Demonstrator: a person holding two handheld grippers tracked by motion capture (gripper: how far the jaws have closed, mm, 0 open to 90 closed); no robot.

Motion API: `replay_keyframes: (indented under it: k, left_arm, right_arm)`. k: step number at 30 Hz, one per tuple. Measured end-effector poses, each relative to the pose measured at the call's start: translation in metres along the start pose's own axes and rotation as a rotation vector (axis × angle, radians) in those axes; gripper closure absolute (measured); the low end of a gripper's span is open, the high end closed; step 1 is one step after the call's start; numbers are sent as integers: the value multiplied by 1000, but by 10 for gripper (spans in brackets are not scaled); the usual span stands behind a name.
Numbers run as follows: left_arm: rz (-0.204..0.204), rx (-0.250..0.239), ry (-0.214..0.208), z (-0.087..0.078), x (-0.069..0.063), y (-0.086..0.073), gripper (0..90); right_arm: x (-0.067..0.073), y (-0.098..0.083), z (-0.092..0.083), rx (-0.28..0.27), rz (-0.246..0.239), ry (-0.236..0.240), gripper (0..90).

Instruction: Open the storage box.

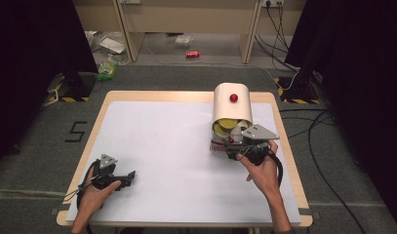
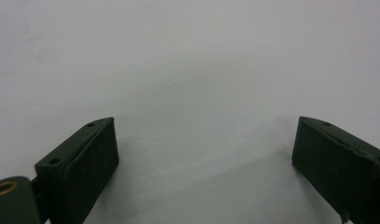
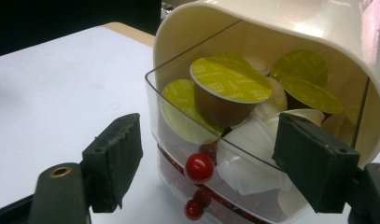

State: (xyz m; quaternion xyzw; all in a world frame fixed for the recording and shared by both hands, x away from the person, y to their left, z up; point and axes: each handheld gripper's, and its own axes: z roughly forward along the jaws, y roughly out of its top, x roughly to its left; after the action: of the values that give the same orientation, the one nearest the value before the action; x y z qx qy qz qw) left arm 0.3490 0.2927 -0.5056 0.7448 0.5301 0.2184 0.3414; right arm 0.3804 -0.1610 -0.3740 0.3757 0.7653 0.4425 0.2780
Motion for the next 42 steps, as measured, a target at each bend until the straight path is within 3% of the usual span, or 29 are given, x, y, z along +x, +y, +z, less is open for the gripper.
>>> replay_keyframes:
  k: [42]
  left_arm:
    - [0, 2, -3, 0, 0, 0, 63]
  right_arm:
    - [18, -13, -26, 42, -36, 52, 246]
